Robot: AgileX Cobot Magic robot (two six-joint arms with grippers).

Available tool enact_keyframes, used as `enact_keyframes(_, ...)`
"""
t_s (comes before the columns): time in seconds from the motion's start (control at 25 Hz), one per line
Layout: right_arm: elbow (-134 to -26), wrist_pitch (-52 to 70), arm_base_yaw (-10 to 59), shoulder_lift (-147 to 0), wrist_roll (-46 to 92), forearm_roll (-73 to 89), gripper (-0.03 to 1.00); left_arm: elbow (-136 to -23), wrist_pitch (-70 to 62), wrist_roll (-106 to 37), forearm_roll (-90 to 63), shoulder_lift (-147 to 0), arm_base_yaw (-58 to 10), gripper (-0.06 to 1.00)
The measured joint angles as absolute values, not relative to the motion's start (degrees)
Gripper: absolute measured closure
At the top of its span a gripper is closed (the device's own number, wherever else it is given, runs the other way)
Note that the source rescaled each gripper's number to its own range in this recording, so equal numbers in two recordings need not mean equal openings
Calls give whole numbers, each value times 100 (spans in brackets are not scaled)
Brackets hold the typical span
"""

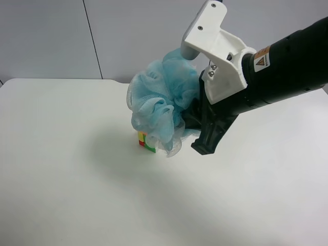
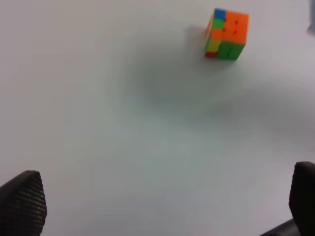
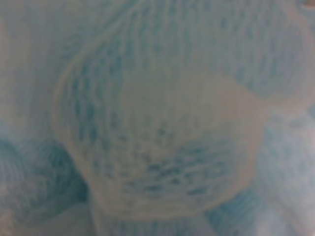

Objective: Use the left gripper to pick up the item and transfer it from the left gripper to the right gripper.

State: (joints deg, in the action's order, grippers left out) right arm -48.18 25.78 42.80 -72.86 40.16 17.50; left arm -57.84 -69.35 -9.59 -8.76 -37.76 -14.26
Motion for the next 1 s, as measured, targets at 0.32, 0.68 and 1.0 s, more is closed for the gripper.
enact_keyframes(0.32,-4818,2578,4280,-7286,3981,1750,95,-4440,-6661,-874,-825,-1883,-1426,-5)
enact_keyframes(0.68,-4818,2578,4280,-7286,3977,1750,95,-3436,-6592,-675,-489,-175,-1426,-5)
enact_keyframes(1.0,-4818,2578,4280,-7286,3977,1820,96,-2970,-6175,-649,-481,35,-1426,-5)
